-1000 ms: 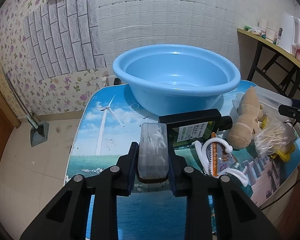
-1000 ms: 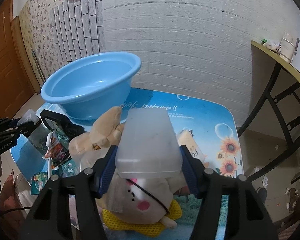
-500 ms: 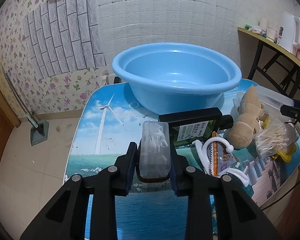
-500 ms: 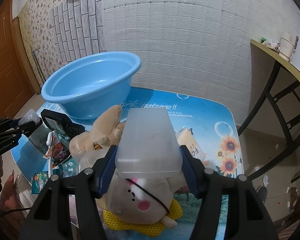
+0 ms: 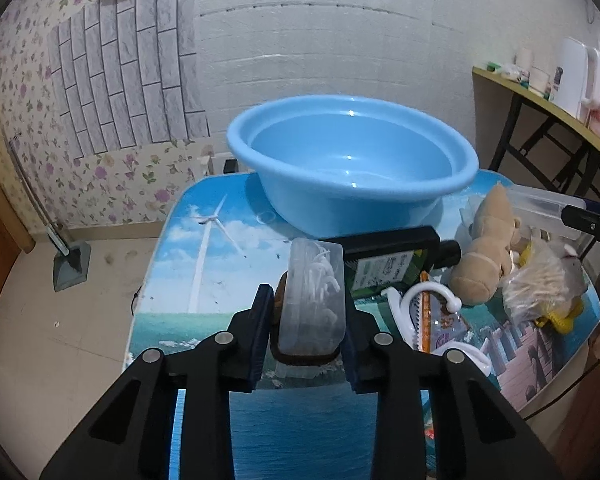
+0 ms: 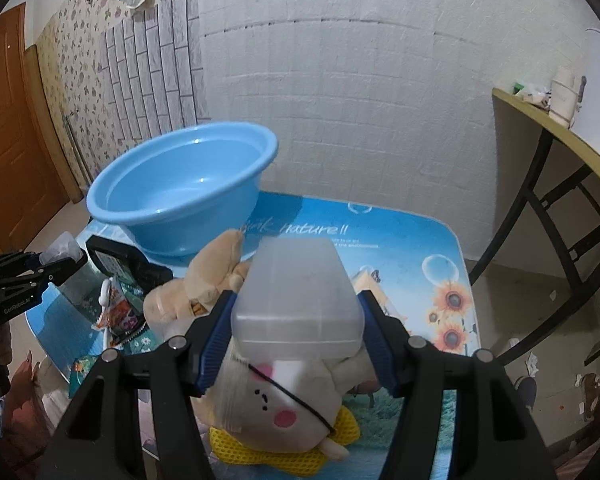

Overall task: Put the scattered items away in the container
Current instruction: 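Lift the clear swab box with left gripper while right lifts white plastic box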

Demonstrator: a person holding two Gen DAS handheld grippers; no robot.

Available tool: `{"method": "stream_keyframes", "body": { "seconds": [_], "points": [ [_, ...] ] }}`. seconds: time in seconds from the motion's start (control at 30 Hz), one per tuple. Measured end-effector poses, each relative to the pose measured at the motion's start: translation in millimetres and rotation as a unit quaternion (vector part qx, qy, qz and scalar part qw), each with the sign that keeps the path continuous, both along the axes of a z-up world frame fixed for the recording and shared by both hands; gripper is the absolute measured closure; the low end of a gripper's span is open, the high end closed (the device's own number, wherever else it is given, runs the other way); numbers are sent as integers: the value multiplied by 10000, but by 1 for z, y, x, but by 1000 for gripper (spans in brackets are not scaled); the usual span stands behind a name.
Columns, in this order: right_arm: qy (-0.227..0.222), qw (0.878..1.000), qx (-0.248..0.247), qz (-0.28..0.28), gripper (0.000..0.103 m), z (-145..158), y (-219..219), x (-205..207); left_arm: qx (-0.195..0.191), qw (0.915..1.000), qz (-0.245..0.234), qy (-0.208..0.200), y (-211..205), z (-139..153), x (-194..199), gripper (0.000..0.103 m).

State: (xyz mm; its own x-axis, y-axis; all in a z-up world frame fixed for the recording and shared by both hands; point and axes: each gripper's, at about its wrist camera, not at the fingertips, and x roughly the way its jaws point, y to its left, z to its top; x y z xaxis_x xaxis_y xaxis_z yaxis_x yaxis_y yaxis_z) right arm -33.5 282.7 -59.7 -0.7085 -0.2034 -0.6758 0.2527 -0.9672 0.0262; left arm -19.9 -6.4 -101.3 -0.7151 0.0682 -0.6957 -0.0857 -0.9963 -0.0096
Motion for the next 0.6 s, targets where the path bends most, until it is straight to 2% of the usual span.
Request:
{"method": "stream_keyframes", "body": {
  "seconds": [0.27, 0.6],
  "points": [
    [240, 9997, -43, -20, 43, 16, -2, 6, 66, 9997, 40, 224, -4, 21, 4, 73],
    [337, 9994, -67, -14, 43, 21, -3, 9, 72, 9996, 53, 253, -5, 25, 6, 73]
  ]
}}
